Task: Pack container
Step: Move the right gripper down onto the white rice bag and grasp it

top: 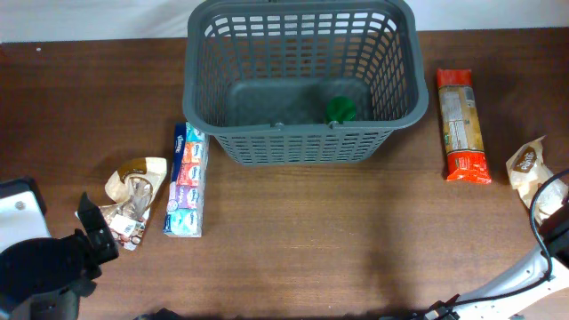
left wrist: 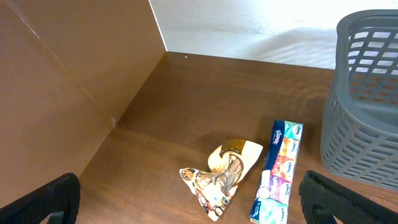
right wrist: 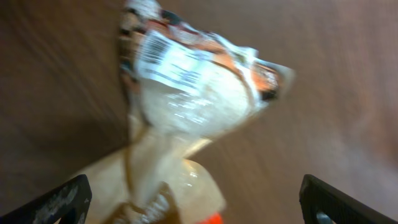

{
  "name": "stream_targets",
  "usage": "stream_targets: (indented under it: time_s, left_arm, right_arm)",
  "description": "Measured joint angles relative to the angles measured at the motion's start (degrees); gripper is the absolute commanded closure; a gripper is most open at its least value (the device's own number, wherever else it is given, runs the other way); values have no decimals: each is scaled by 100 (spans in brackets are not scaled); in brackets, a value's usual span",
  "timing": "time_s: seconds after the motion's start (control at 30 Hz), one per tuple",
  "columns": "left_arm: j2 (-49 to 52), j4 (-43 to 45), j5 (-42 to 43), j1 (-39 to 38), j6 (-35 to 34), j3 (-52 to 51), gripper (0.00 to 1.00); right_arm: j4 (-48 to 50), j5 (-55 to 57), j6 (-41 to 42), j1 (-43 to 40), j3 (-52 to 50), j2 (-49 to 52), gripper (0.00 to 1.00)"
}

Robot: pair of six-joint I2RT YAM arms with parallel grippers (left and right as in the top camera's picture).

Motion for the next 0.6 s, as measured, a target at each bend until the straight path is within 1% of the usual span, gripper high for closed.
stream_targets:
  time_s: [0.2, 0.47, 0.6]
  left_arm:
    - [0, 0, 0, 0, 0, 0, 0]
    - [0, 0, 0, 0, 0, 0, 0]
    - [0, 0, 0, 0, 0, 0, 0]
  right_arm:
    - [522, 4, 107, 103, -214, 0, 1]
    - [610, 70, 1305, 308, -616, 0, 1]
    - [1108, 74, 1670, 334, -1012, 0, 1]
